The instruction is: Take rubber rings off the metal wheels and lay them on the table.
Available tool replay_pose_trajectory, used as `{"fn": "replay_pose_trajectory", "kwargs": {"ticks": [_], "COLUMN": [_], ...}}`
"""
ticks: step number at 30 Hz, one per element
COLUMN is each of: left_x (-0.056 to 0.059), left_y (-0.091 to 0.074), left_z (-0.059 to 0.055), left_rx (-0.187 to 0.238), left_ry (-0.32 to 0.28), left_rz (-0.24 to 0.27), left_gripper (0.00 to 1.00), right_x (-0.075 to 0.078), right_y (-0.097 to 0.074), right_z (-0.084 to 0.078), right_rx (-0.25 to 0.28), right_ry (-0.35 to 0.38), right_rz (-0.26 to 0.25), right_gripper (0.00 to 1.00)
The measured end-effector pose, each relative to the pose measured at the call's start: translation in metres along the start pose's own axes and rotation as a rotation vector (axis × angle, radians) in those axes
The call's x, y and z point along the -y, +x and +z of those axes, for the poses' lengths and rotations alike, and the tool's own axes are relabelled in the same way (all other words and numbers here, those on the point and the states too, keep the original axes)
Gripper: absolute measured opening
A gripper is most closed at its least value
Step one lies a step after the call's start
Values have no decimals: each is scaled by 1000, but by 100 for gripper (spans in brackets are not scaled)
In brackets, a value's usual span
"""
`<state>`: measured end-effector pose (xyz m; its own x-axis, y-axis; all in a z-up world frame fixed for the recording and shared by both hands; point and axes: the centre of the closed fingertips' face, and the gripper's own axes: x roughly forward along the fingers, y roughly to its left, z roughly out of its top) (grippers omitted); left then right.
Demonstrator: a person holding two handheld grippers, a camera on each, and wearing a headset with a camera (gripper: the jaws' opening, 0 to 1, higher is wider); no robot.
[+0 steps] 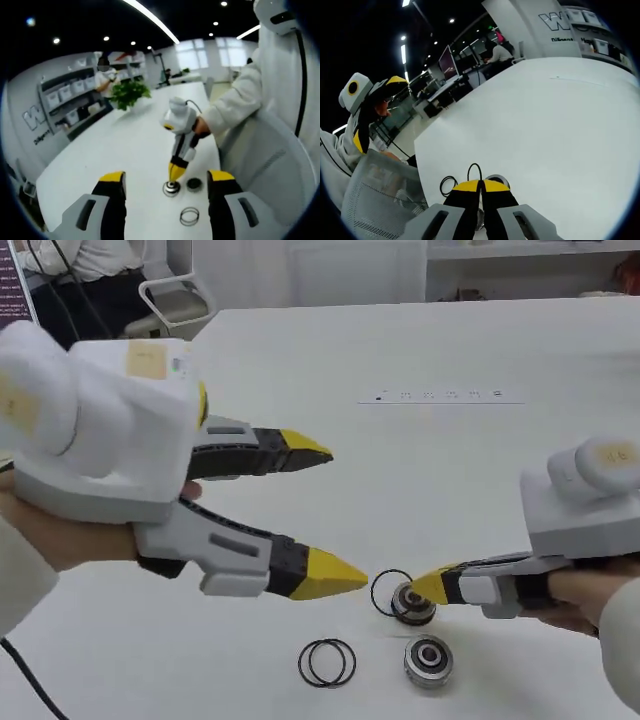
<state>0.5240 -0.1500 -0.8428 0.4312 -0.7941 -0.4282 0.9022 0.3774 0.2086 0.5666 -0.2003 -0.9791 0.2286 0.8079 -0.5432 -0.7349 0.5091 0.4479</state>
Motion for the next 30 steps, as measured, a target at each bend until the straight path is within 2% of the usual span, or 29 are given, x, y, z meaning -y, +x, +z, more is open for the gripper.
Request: {"fn": "replay_pose_trajectory", "kwargs": {"ticks": [6,12,15,22,25,27,30], "left_x": [-5,-1,2,17,24,27,33], "left_y": [-27,-48,-59,-69,-69,-68,-66], "left_z": [-12,-32,-47,-72,-81,-83,-88], "left_rx": [-17,-38,-53,-64,-66,-69,-79], "left_ry": [-29,-84,-136,-231,-307,-319,-320], "left_rz": [69,115,158,188,193,194,191], "left_gripper": [69,73,74,80,85,90,89], "right_x": [-7,-14,-18,-26,-30,-32,-35], "right_y": [1,1,1,5,6,8,9], "right_z": [2,8,7,4,2,0,-1], "right_rx": [7,28,26,7,-1,-10,-20], "right_ry": [10,30,29,19,16,11,5], "right_rz": [27,53,61,80,89,95,104], "right_gripper": [0,0,0,0,0,0,0]}}
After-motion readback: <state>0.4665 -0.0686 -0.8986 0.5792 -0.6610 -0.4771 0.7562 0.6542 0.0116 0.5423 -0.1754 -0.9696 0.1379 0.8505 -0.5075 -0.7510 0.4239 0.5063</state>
